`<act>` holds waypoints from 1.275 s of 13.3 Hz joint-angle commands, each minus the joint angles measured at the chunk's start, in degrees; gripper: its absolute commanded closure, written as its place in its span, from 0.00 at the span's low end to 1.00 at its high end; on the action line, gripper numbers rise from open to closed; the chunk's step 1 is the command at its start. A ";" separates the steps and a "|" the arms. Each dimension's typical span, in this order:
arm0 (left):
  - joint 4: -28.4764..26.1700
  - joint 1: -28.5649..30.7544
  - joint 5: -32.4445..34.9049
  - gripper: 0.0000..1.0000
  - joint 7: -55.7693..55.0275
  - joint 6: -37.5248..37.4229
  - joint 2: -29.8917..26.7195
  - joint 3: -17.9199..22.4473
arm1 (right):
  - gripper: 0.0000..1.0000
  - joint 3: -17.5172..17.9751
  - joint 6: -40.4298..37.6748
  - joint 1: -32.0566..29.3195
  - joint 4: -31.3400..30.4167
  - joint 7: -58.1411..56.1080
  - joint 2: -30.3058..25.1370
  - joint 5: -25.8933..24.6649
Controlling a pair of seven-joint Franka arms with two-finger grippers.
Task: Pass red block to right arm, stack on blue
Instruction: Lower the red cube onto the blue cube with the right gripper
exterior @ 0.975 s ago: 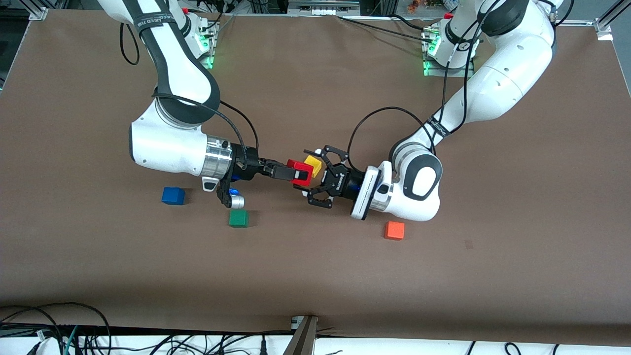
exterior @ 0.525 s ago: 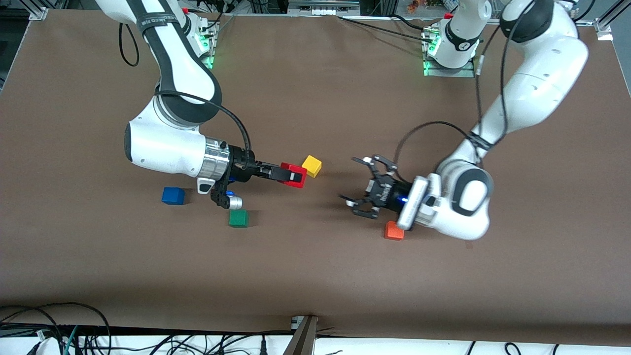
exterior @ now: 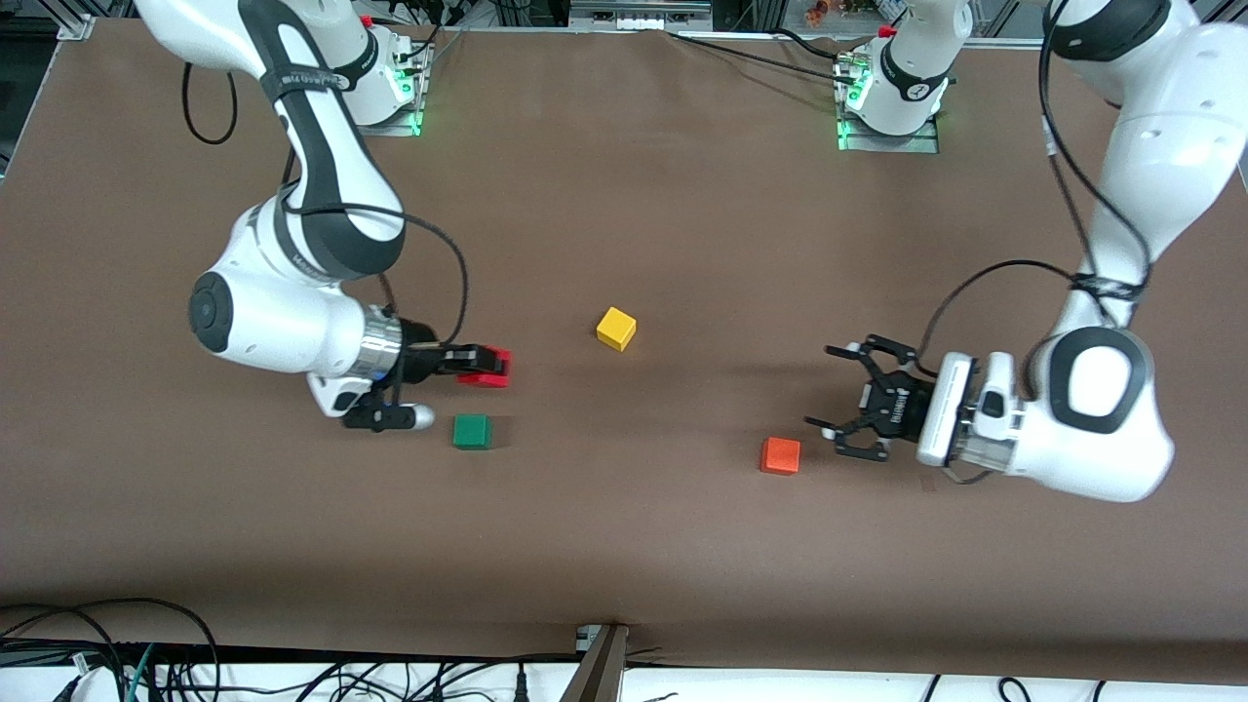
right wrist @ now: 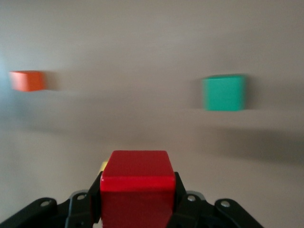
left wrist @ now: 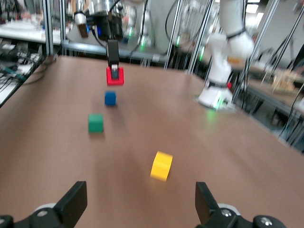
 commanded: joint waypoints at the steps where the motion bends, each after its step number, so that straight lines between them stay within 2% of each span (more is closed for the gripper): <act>1: -1.26 1.57 10.48 0.00 -3.69 -0.41 -9.94 0.86 | 1.00 0.07 -1.49 -2.83 -0.49 -1.96 1.01 -12.81; 3: -1.87 2.11 16.99 0.00 -10.18 -3.63 -16.26 0.95 | 1.00 -1.15 -1.85 -3.45 -1.28 -3.55 2.06 -21.43; 4: -1.96 2.37 19.98 0.00 -14.39 -5.92 -18.74 0.95 | 1.00 -2.56 -1.76 -3.46 -1.63 -3.64 2.15 -23.91; 8: -3.09 2.11 26.42 0.00 -18.47 -8.67 -24.54 1.65 | 1.00 -6.17 -0.53 -3.89 -5.67 -3.64 2.15 -25.51; 10: -9.93 0.01 26.52 0.00 -29.31 -8.49 -33.05 5.07 | 1.00 -6.96 0.96 -3.81 -7.78 -3.38 1.80 -25.52; 12: -15.56 -5.76 25.73 0.00 -46.69 -11.11 -42.53 11.72 | 1.00 -7.93 3.06 -3.81 -9.62 -3.46 1.36 -25.52; 13: -16.89 -10.50 25.73 0.00 -54.79 -12.26 -45.80 16.89 | 1.00 -7.93 3.86 -3.63 -10.42 -3.38 1.27 -25.60; 15: -17.26 -22.53 26.68 0.00 -63.54 -11.66 -49.25 26.92 | 1.00 -8.02 6.49 -3.54 -12.26 -3.29 0.84 -25.60; 16: -17.34 -26.24 26.52 0.00 -65.40 -11.48 -50.22 30.88 | 1.00 -8.02 8.07 -3.46 -13.49 -3.29 0.57 -25.60; 17: -17.60 -27.41 26.26 0.00 -66.72 -11.39 -51.01 33.36 | 1.00 -8.11 9.65 -3.46 -14.54 -3.38 0.40 -25.60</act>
